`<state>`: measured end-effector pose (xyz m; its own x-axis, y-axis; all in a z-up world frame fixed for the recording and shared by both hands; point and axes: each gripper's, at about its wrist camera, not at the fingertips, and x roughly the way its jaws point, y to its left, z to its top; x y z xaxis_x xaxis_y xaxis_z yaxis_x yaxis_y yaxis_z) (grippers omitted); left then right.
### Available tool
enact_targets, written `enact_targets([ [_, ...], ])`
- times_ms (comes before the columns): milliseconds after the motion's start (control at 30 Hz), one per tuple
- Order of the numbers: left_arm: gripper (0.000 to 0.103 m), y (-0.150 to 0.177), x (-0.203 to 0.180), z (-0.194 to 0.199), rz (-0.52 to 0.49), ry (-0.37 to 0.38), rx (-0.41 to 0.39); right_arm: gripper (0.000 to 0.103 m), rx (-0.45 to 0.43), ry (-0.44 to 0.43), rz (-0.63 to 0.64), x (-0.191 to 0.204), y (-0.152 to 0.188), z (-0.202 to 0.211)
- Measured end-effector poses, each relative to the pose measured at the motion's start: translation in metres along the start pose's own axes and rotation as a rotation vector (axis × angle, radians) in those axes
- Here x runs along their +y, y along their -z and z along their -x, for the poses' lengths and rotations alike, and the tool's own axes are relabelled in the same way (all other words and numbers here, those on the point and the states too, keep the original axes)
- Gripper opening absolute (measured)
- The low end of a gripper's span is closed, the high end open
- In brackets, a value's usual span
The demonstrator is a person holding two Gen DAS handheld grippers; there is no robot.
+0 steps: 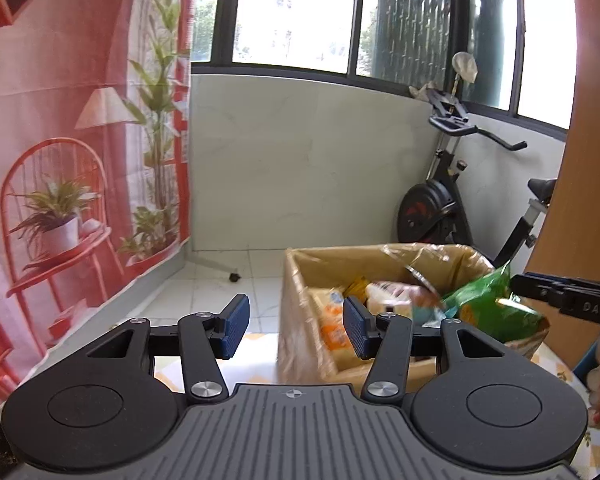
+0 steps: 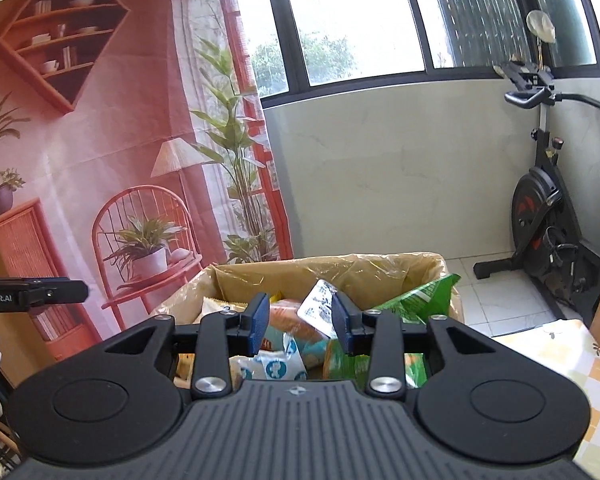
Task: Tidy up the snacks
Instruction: 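Move both tools back down to the last snacks on the table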
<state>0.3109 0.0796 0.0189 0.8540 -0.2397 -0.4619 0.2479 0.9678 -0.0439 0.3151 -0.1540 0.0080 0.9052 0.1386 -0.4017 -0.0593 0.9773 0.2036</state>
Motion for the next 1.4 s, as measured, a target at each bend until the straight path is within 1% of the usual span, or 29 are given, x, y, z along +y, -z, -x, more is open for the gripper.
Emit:
enact_targets([
  [167,0.055,0.006,0.01,0.008,0.008,-0.02,0.011,0.038,-0.007,0.004,0.026,0.007,0.012,0.01],
  [300,0.058,0.014,0.015,0.008,0.019,-0.023,0.024,0.038,-0.004,0.009,0.043,0.009,0.025,0.016],
  [433,0.061,0.027,0.019,0.008,0.016,-0.029,0.044,0.038,-0.003,0.002,0.015,0.005,0.041,0.024],
  [467,0.063,0.032,0.02,0.009,0.02,-0.028,0.05,0.038,-0.005,0.003,0.011,0.005,0.045,0.027],
  [533,0.07,0.043,0.023,0.01,0.031,-0.021,0.061,0.038,-0.01,0.0,0.01,0.005,0.055,0.033],
  [600,0.074,0.056,0.027,0.01,0.045,-0.011,0.076,0.038,-0.007,-0.011,-0.001,0.004,0.064,0.037],
  [700,0.074,0.079,0.035,0.008,0.058,-0.008,0.118,0.038,0.015,-0.034,-0.025,-0.001,0.078,0.041],
  [833,0.074,0.109,0.046,-0.001,0.084,-0.022,0.182,0.038,0.047,-0.032,0.02,-0.001,0.097,0.042],
  [1067,0.074,0.154,0.058,-0.017,0.12,-0.042,0.288,0.038,0.198,-0.04,0.017,-0.006,0.144,0.016],
  [1233,0.074,0.175,0.06,-0.022,0.125,-0.053,0.336,0.038,0.331,-0.037,0.11,-0.004,0.179,-0.005],
  [1400,0.074,0.187,0.061,-0.023,0.15,-0.056,0.365,0.038,0.416,-0.053,0.274,0.0,0.202,-0.009],
])
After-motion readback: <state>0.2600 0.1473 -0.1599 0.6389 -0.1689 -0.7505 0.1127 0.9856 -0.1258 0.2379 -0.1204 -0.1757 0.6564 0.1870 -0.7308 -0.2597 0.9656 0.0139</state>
